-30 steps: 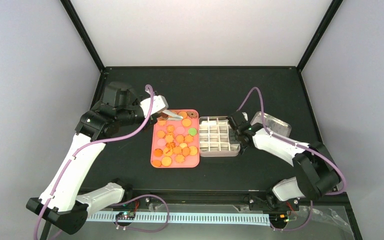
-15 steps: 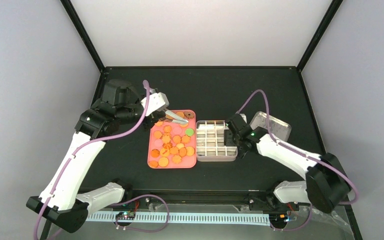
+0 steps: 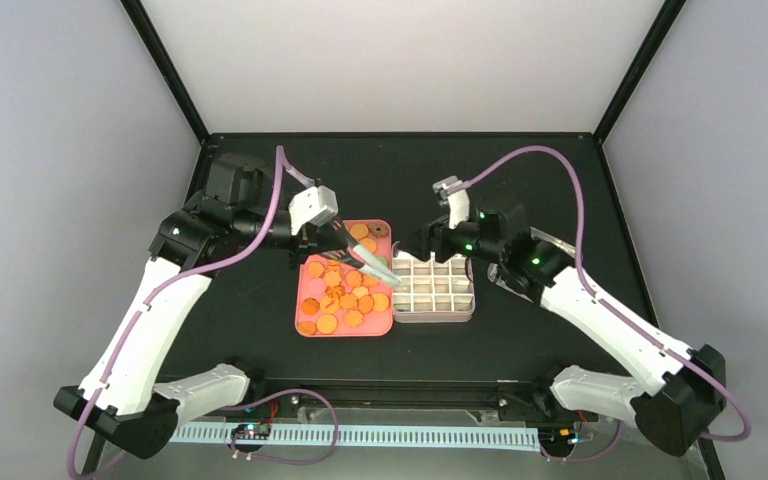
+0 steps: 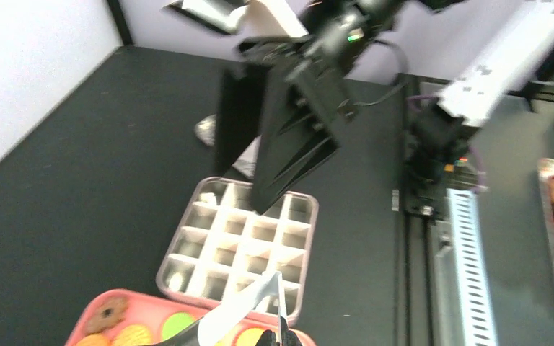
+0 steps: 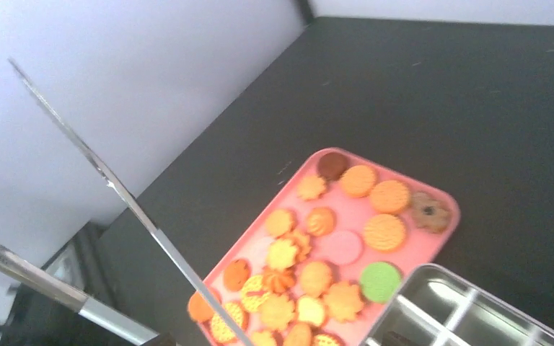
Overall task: Pack the cookies
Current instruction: Move the packing box to the corner of the board, then pass from the left arm to the right
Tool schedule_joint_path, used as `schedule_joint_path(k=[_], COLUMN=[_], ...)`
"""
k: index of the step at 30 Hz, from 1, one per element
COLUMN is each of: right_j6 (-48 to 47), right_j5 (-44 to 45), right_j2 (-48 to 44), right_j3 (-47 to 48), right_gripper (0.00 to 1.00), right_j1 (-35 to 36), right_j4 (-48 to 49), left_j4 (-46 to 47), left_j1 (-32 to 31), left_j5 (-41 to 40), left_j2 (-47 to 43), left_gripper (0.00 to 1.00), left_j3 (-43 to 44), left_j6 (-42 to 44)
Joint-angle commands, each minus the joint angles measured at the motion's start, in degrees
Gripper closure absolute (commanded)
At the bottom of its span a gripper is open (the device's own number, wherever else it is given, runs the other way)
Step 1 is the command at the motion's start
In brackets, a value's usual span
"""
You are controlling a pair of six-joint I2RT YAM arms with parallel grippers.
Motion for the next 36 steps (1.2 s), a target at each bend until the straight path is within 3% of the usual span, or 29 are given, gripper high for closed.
schedule_joint_path(k=[1, 8, 21, 25, 29, 31, 32, 34, 36], right_j6=[-6.4, -5.9, -5.8, -6.1, -7.5, -9.7, -11.6, -15.5, -19.0], right_j5=[-18.8, -31.7, -36.8, -36.3, -34.6, -32.7, -31.5, -29.3, -25.8], right_j2=[4.2, 9.7, 12.6, 11.0, 7.4, 6.2, 6.2, 7.3, 9.4], right_j3=[1.1, 0.3, -2.8, -5.0, -6.7, -5.2, -2.8, 1.7, 6.0], right_gripper=[0.26, 0.32, 0.44, 0.63, 0.94, 0.99, 0.99, 0.99, 0.99], right_j1=[-0.1, 1.9, 6.4, 6.5, 6.6, 6.5, 6.5, 6.5, 6.8], right_j4=[3.9, 11.2, 18.3, 18.7, 17.0, 12.5, 8.7, -0.1, -8.1], left_j4=[-6.4, -9.9, -12.1, -12.6, -13.5, -14.4, -15.0, -17.2, -19.6], left_j1=[-1.8, -4.9, -6.1, -6.2, -6.1, -6.1, -6.2, -6.4, -8.4], left_j5=[11.7, 12.8, 13.6, 13.3, 12.6, 11.8, 11.1, 9.1, 4.9], left_j2=[0.8, 2.1, 6.8, 7.5, 7.5, 7.5, 7.6, 7.7, 7.8], left_gripper=[0.98, 0.98, 0.98, 0.99, 0.98, 0.98, 0.92, 0.57, 0.39], left_j3=[3.5, 5.5, 11.8, 13.6, 13.9, 13.6, 13.4, 13.5, 14.2], left_j6=[3.8, 5.8, 6.5, 6.7, 8.1, 9.5, 10.4, 13.7, 17.8])
